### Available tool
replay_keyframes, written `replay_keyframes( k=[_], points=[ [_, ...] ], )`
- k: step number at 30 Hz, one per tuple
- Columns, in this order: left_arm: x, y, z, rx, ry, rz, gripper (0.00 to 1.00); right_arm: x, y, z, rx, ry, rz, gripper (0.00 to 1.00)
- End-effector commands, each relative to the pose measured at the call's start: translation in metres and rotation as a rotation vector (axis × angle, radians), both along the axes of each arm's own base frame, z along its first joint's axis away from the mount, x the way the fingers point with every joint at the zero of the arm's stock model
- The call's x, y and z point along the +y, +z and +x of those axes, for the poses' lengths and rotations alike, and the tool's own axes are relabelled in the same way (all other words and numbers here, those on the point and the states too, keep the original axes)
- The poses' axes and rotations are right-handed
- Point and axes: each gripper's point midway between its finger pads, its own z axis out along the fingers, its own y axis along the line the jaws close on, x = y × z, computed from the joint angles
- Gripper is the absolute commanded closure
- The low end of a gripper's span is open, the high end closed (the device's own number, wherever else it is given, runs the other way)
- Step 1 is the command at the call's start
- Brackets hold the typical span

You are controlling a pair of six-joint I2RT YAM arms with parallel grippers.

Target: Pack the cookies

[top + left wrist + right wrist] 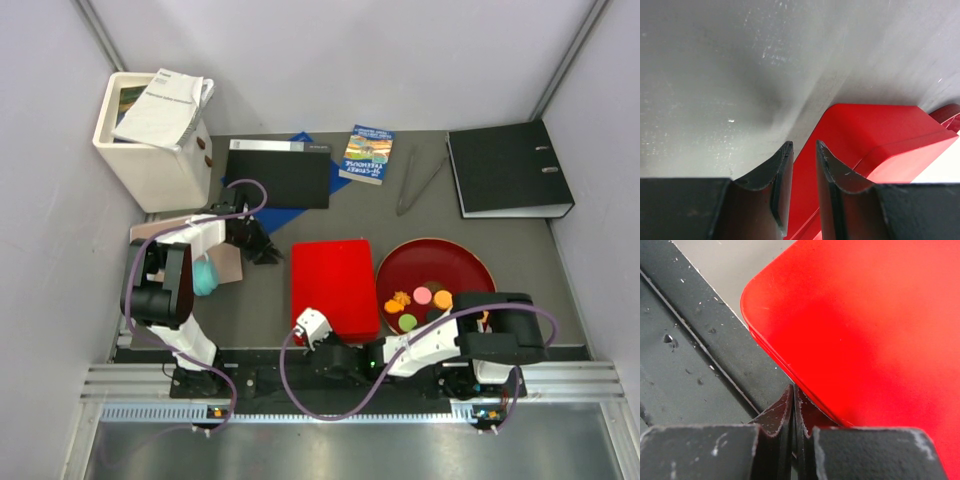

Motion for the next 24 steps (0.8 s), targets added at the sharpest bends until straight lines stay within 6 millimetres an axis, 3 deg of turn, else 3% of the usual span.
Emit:
replay_keyframes(
  k=[1, 14, 21, 24],
  points=[
    [0.0, 0.011, 0.011, -0.04, 0.0, -0.014, 0.7, -0.031, 0.016, 0.071, -0.179, -0.215, -0.07, 1.0],
    [-0.001, 0.015, 0.01, -0.055, 0.006, -0.026, 0.7, -0.045, 0.051, 0.07, -0.246, -0.227, -0.054, 1.0],
    [0.0, 0.017, 0.011, -0.059, 0.006, -0.016, 0.7, -0.035, 0.043, 0.069, -0.241, -0.212, -0.081, 1.0],
    [0.002, 0.02, 0.013, -0.062, 0.014, -0.013, 0.7, -0.027, 0.061, 0.055, -0.258, -0.153, -0.046, 1.0]
  ],
)
